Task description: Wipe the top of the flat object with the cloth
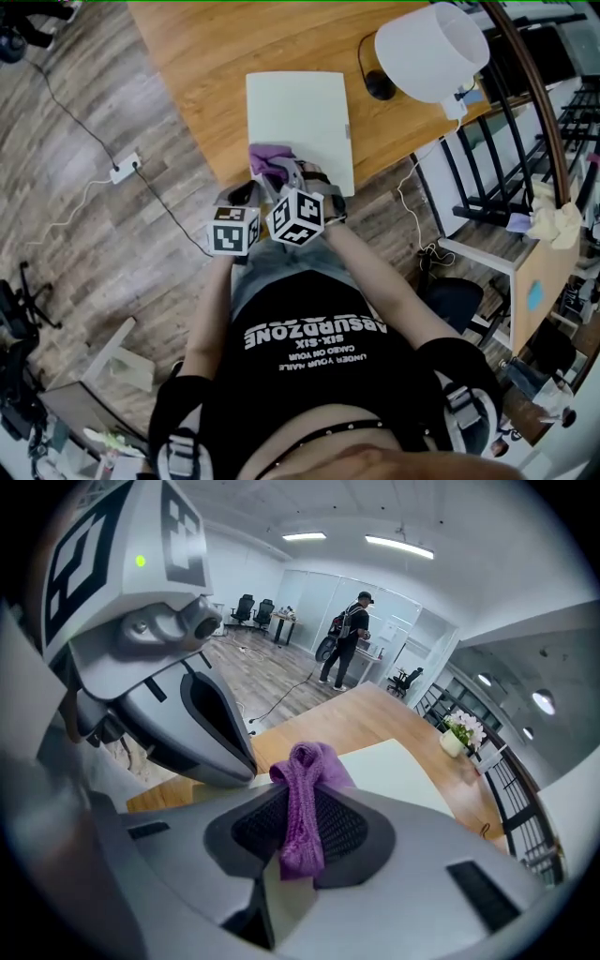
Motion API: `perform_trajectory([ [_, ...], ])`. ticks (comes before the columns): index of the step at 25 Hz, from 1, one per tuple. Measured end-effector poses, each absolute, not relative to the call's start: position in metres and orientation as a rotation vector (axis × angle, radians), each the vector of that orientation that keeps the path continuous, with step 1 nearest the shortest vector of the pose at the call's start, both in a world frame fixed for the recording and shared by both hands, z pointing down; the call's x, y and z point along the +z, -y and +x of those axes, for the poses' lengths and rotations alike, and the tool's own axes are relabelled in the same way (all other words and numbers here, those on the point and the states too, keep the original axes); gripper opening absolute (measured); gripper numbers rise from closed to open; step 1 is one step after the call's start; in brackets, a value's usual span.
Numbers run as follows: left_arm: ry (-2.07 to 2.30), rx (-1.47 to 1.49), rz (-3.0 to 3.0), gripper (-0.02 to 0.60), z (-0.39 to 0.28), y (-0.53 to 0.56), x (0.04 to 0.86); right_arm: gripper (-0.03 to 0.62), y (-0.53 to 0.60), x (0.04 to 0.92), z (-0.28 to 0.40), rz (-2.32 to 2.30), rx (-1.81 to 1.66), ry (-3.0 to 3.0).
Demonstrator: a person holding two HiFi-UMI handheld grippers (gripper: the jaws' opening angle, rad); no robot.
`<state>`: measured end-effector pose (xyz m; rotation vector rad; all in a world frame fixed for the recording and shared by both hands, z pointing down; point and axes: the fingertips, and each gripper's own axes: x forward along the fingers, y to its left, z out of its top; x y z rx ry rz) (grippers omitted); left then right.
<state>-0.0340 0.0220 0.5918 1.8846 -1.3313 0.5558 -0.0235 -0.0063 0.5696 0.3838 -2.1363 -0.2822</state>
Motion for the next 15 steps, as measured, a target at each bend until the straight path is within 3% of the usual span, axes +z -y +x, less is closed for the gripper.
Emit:
perform_trajectory([
  [15,1.347,0.621,1.874,0.017,-0.036,-0.022,0.592,0.086,0.015,0.570,0.008,0.447,-0.230,2.117],
])
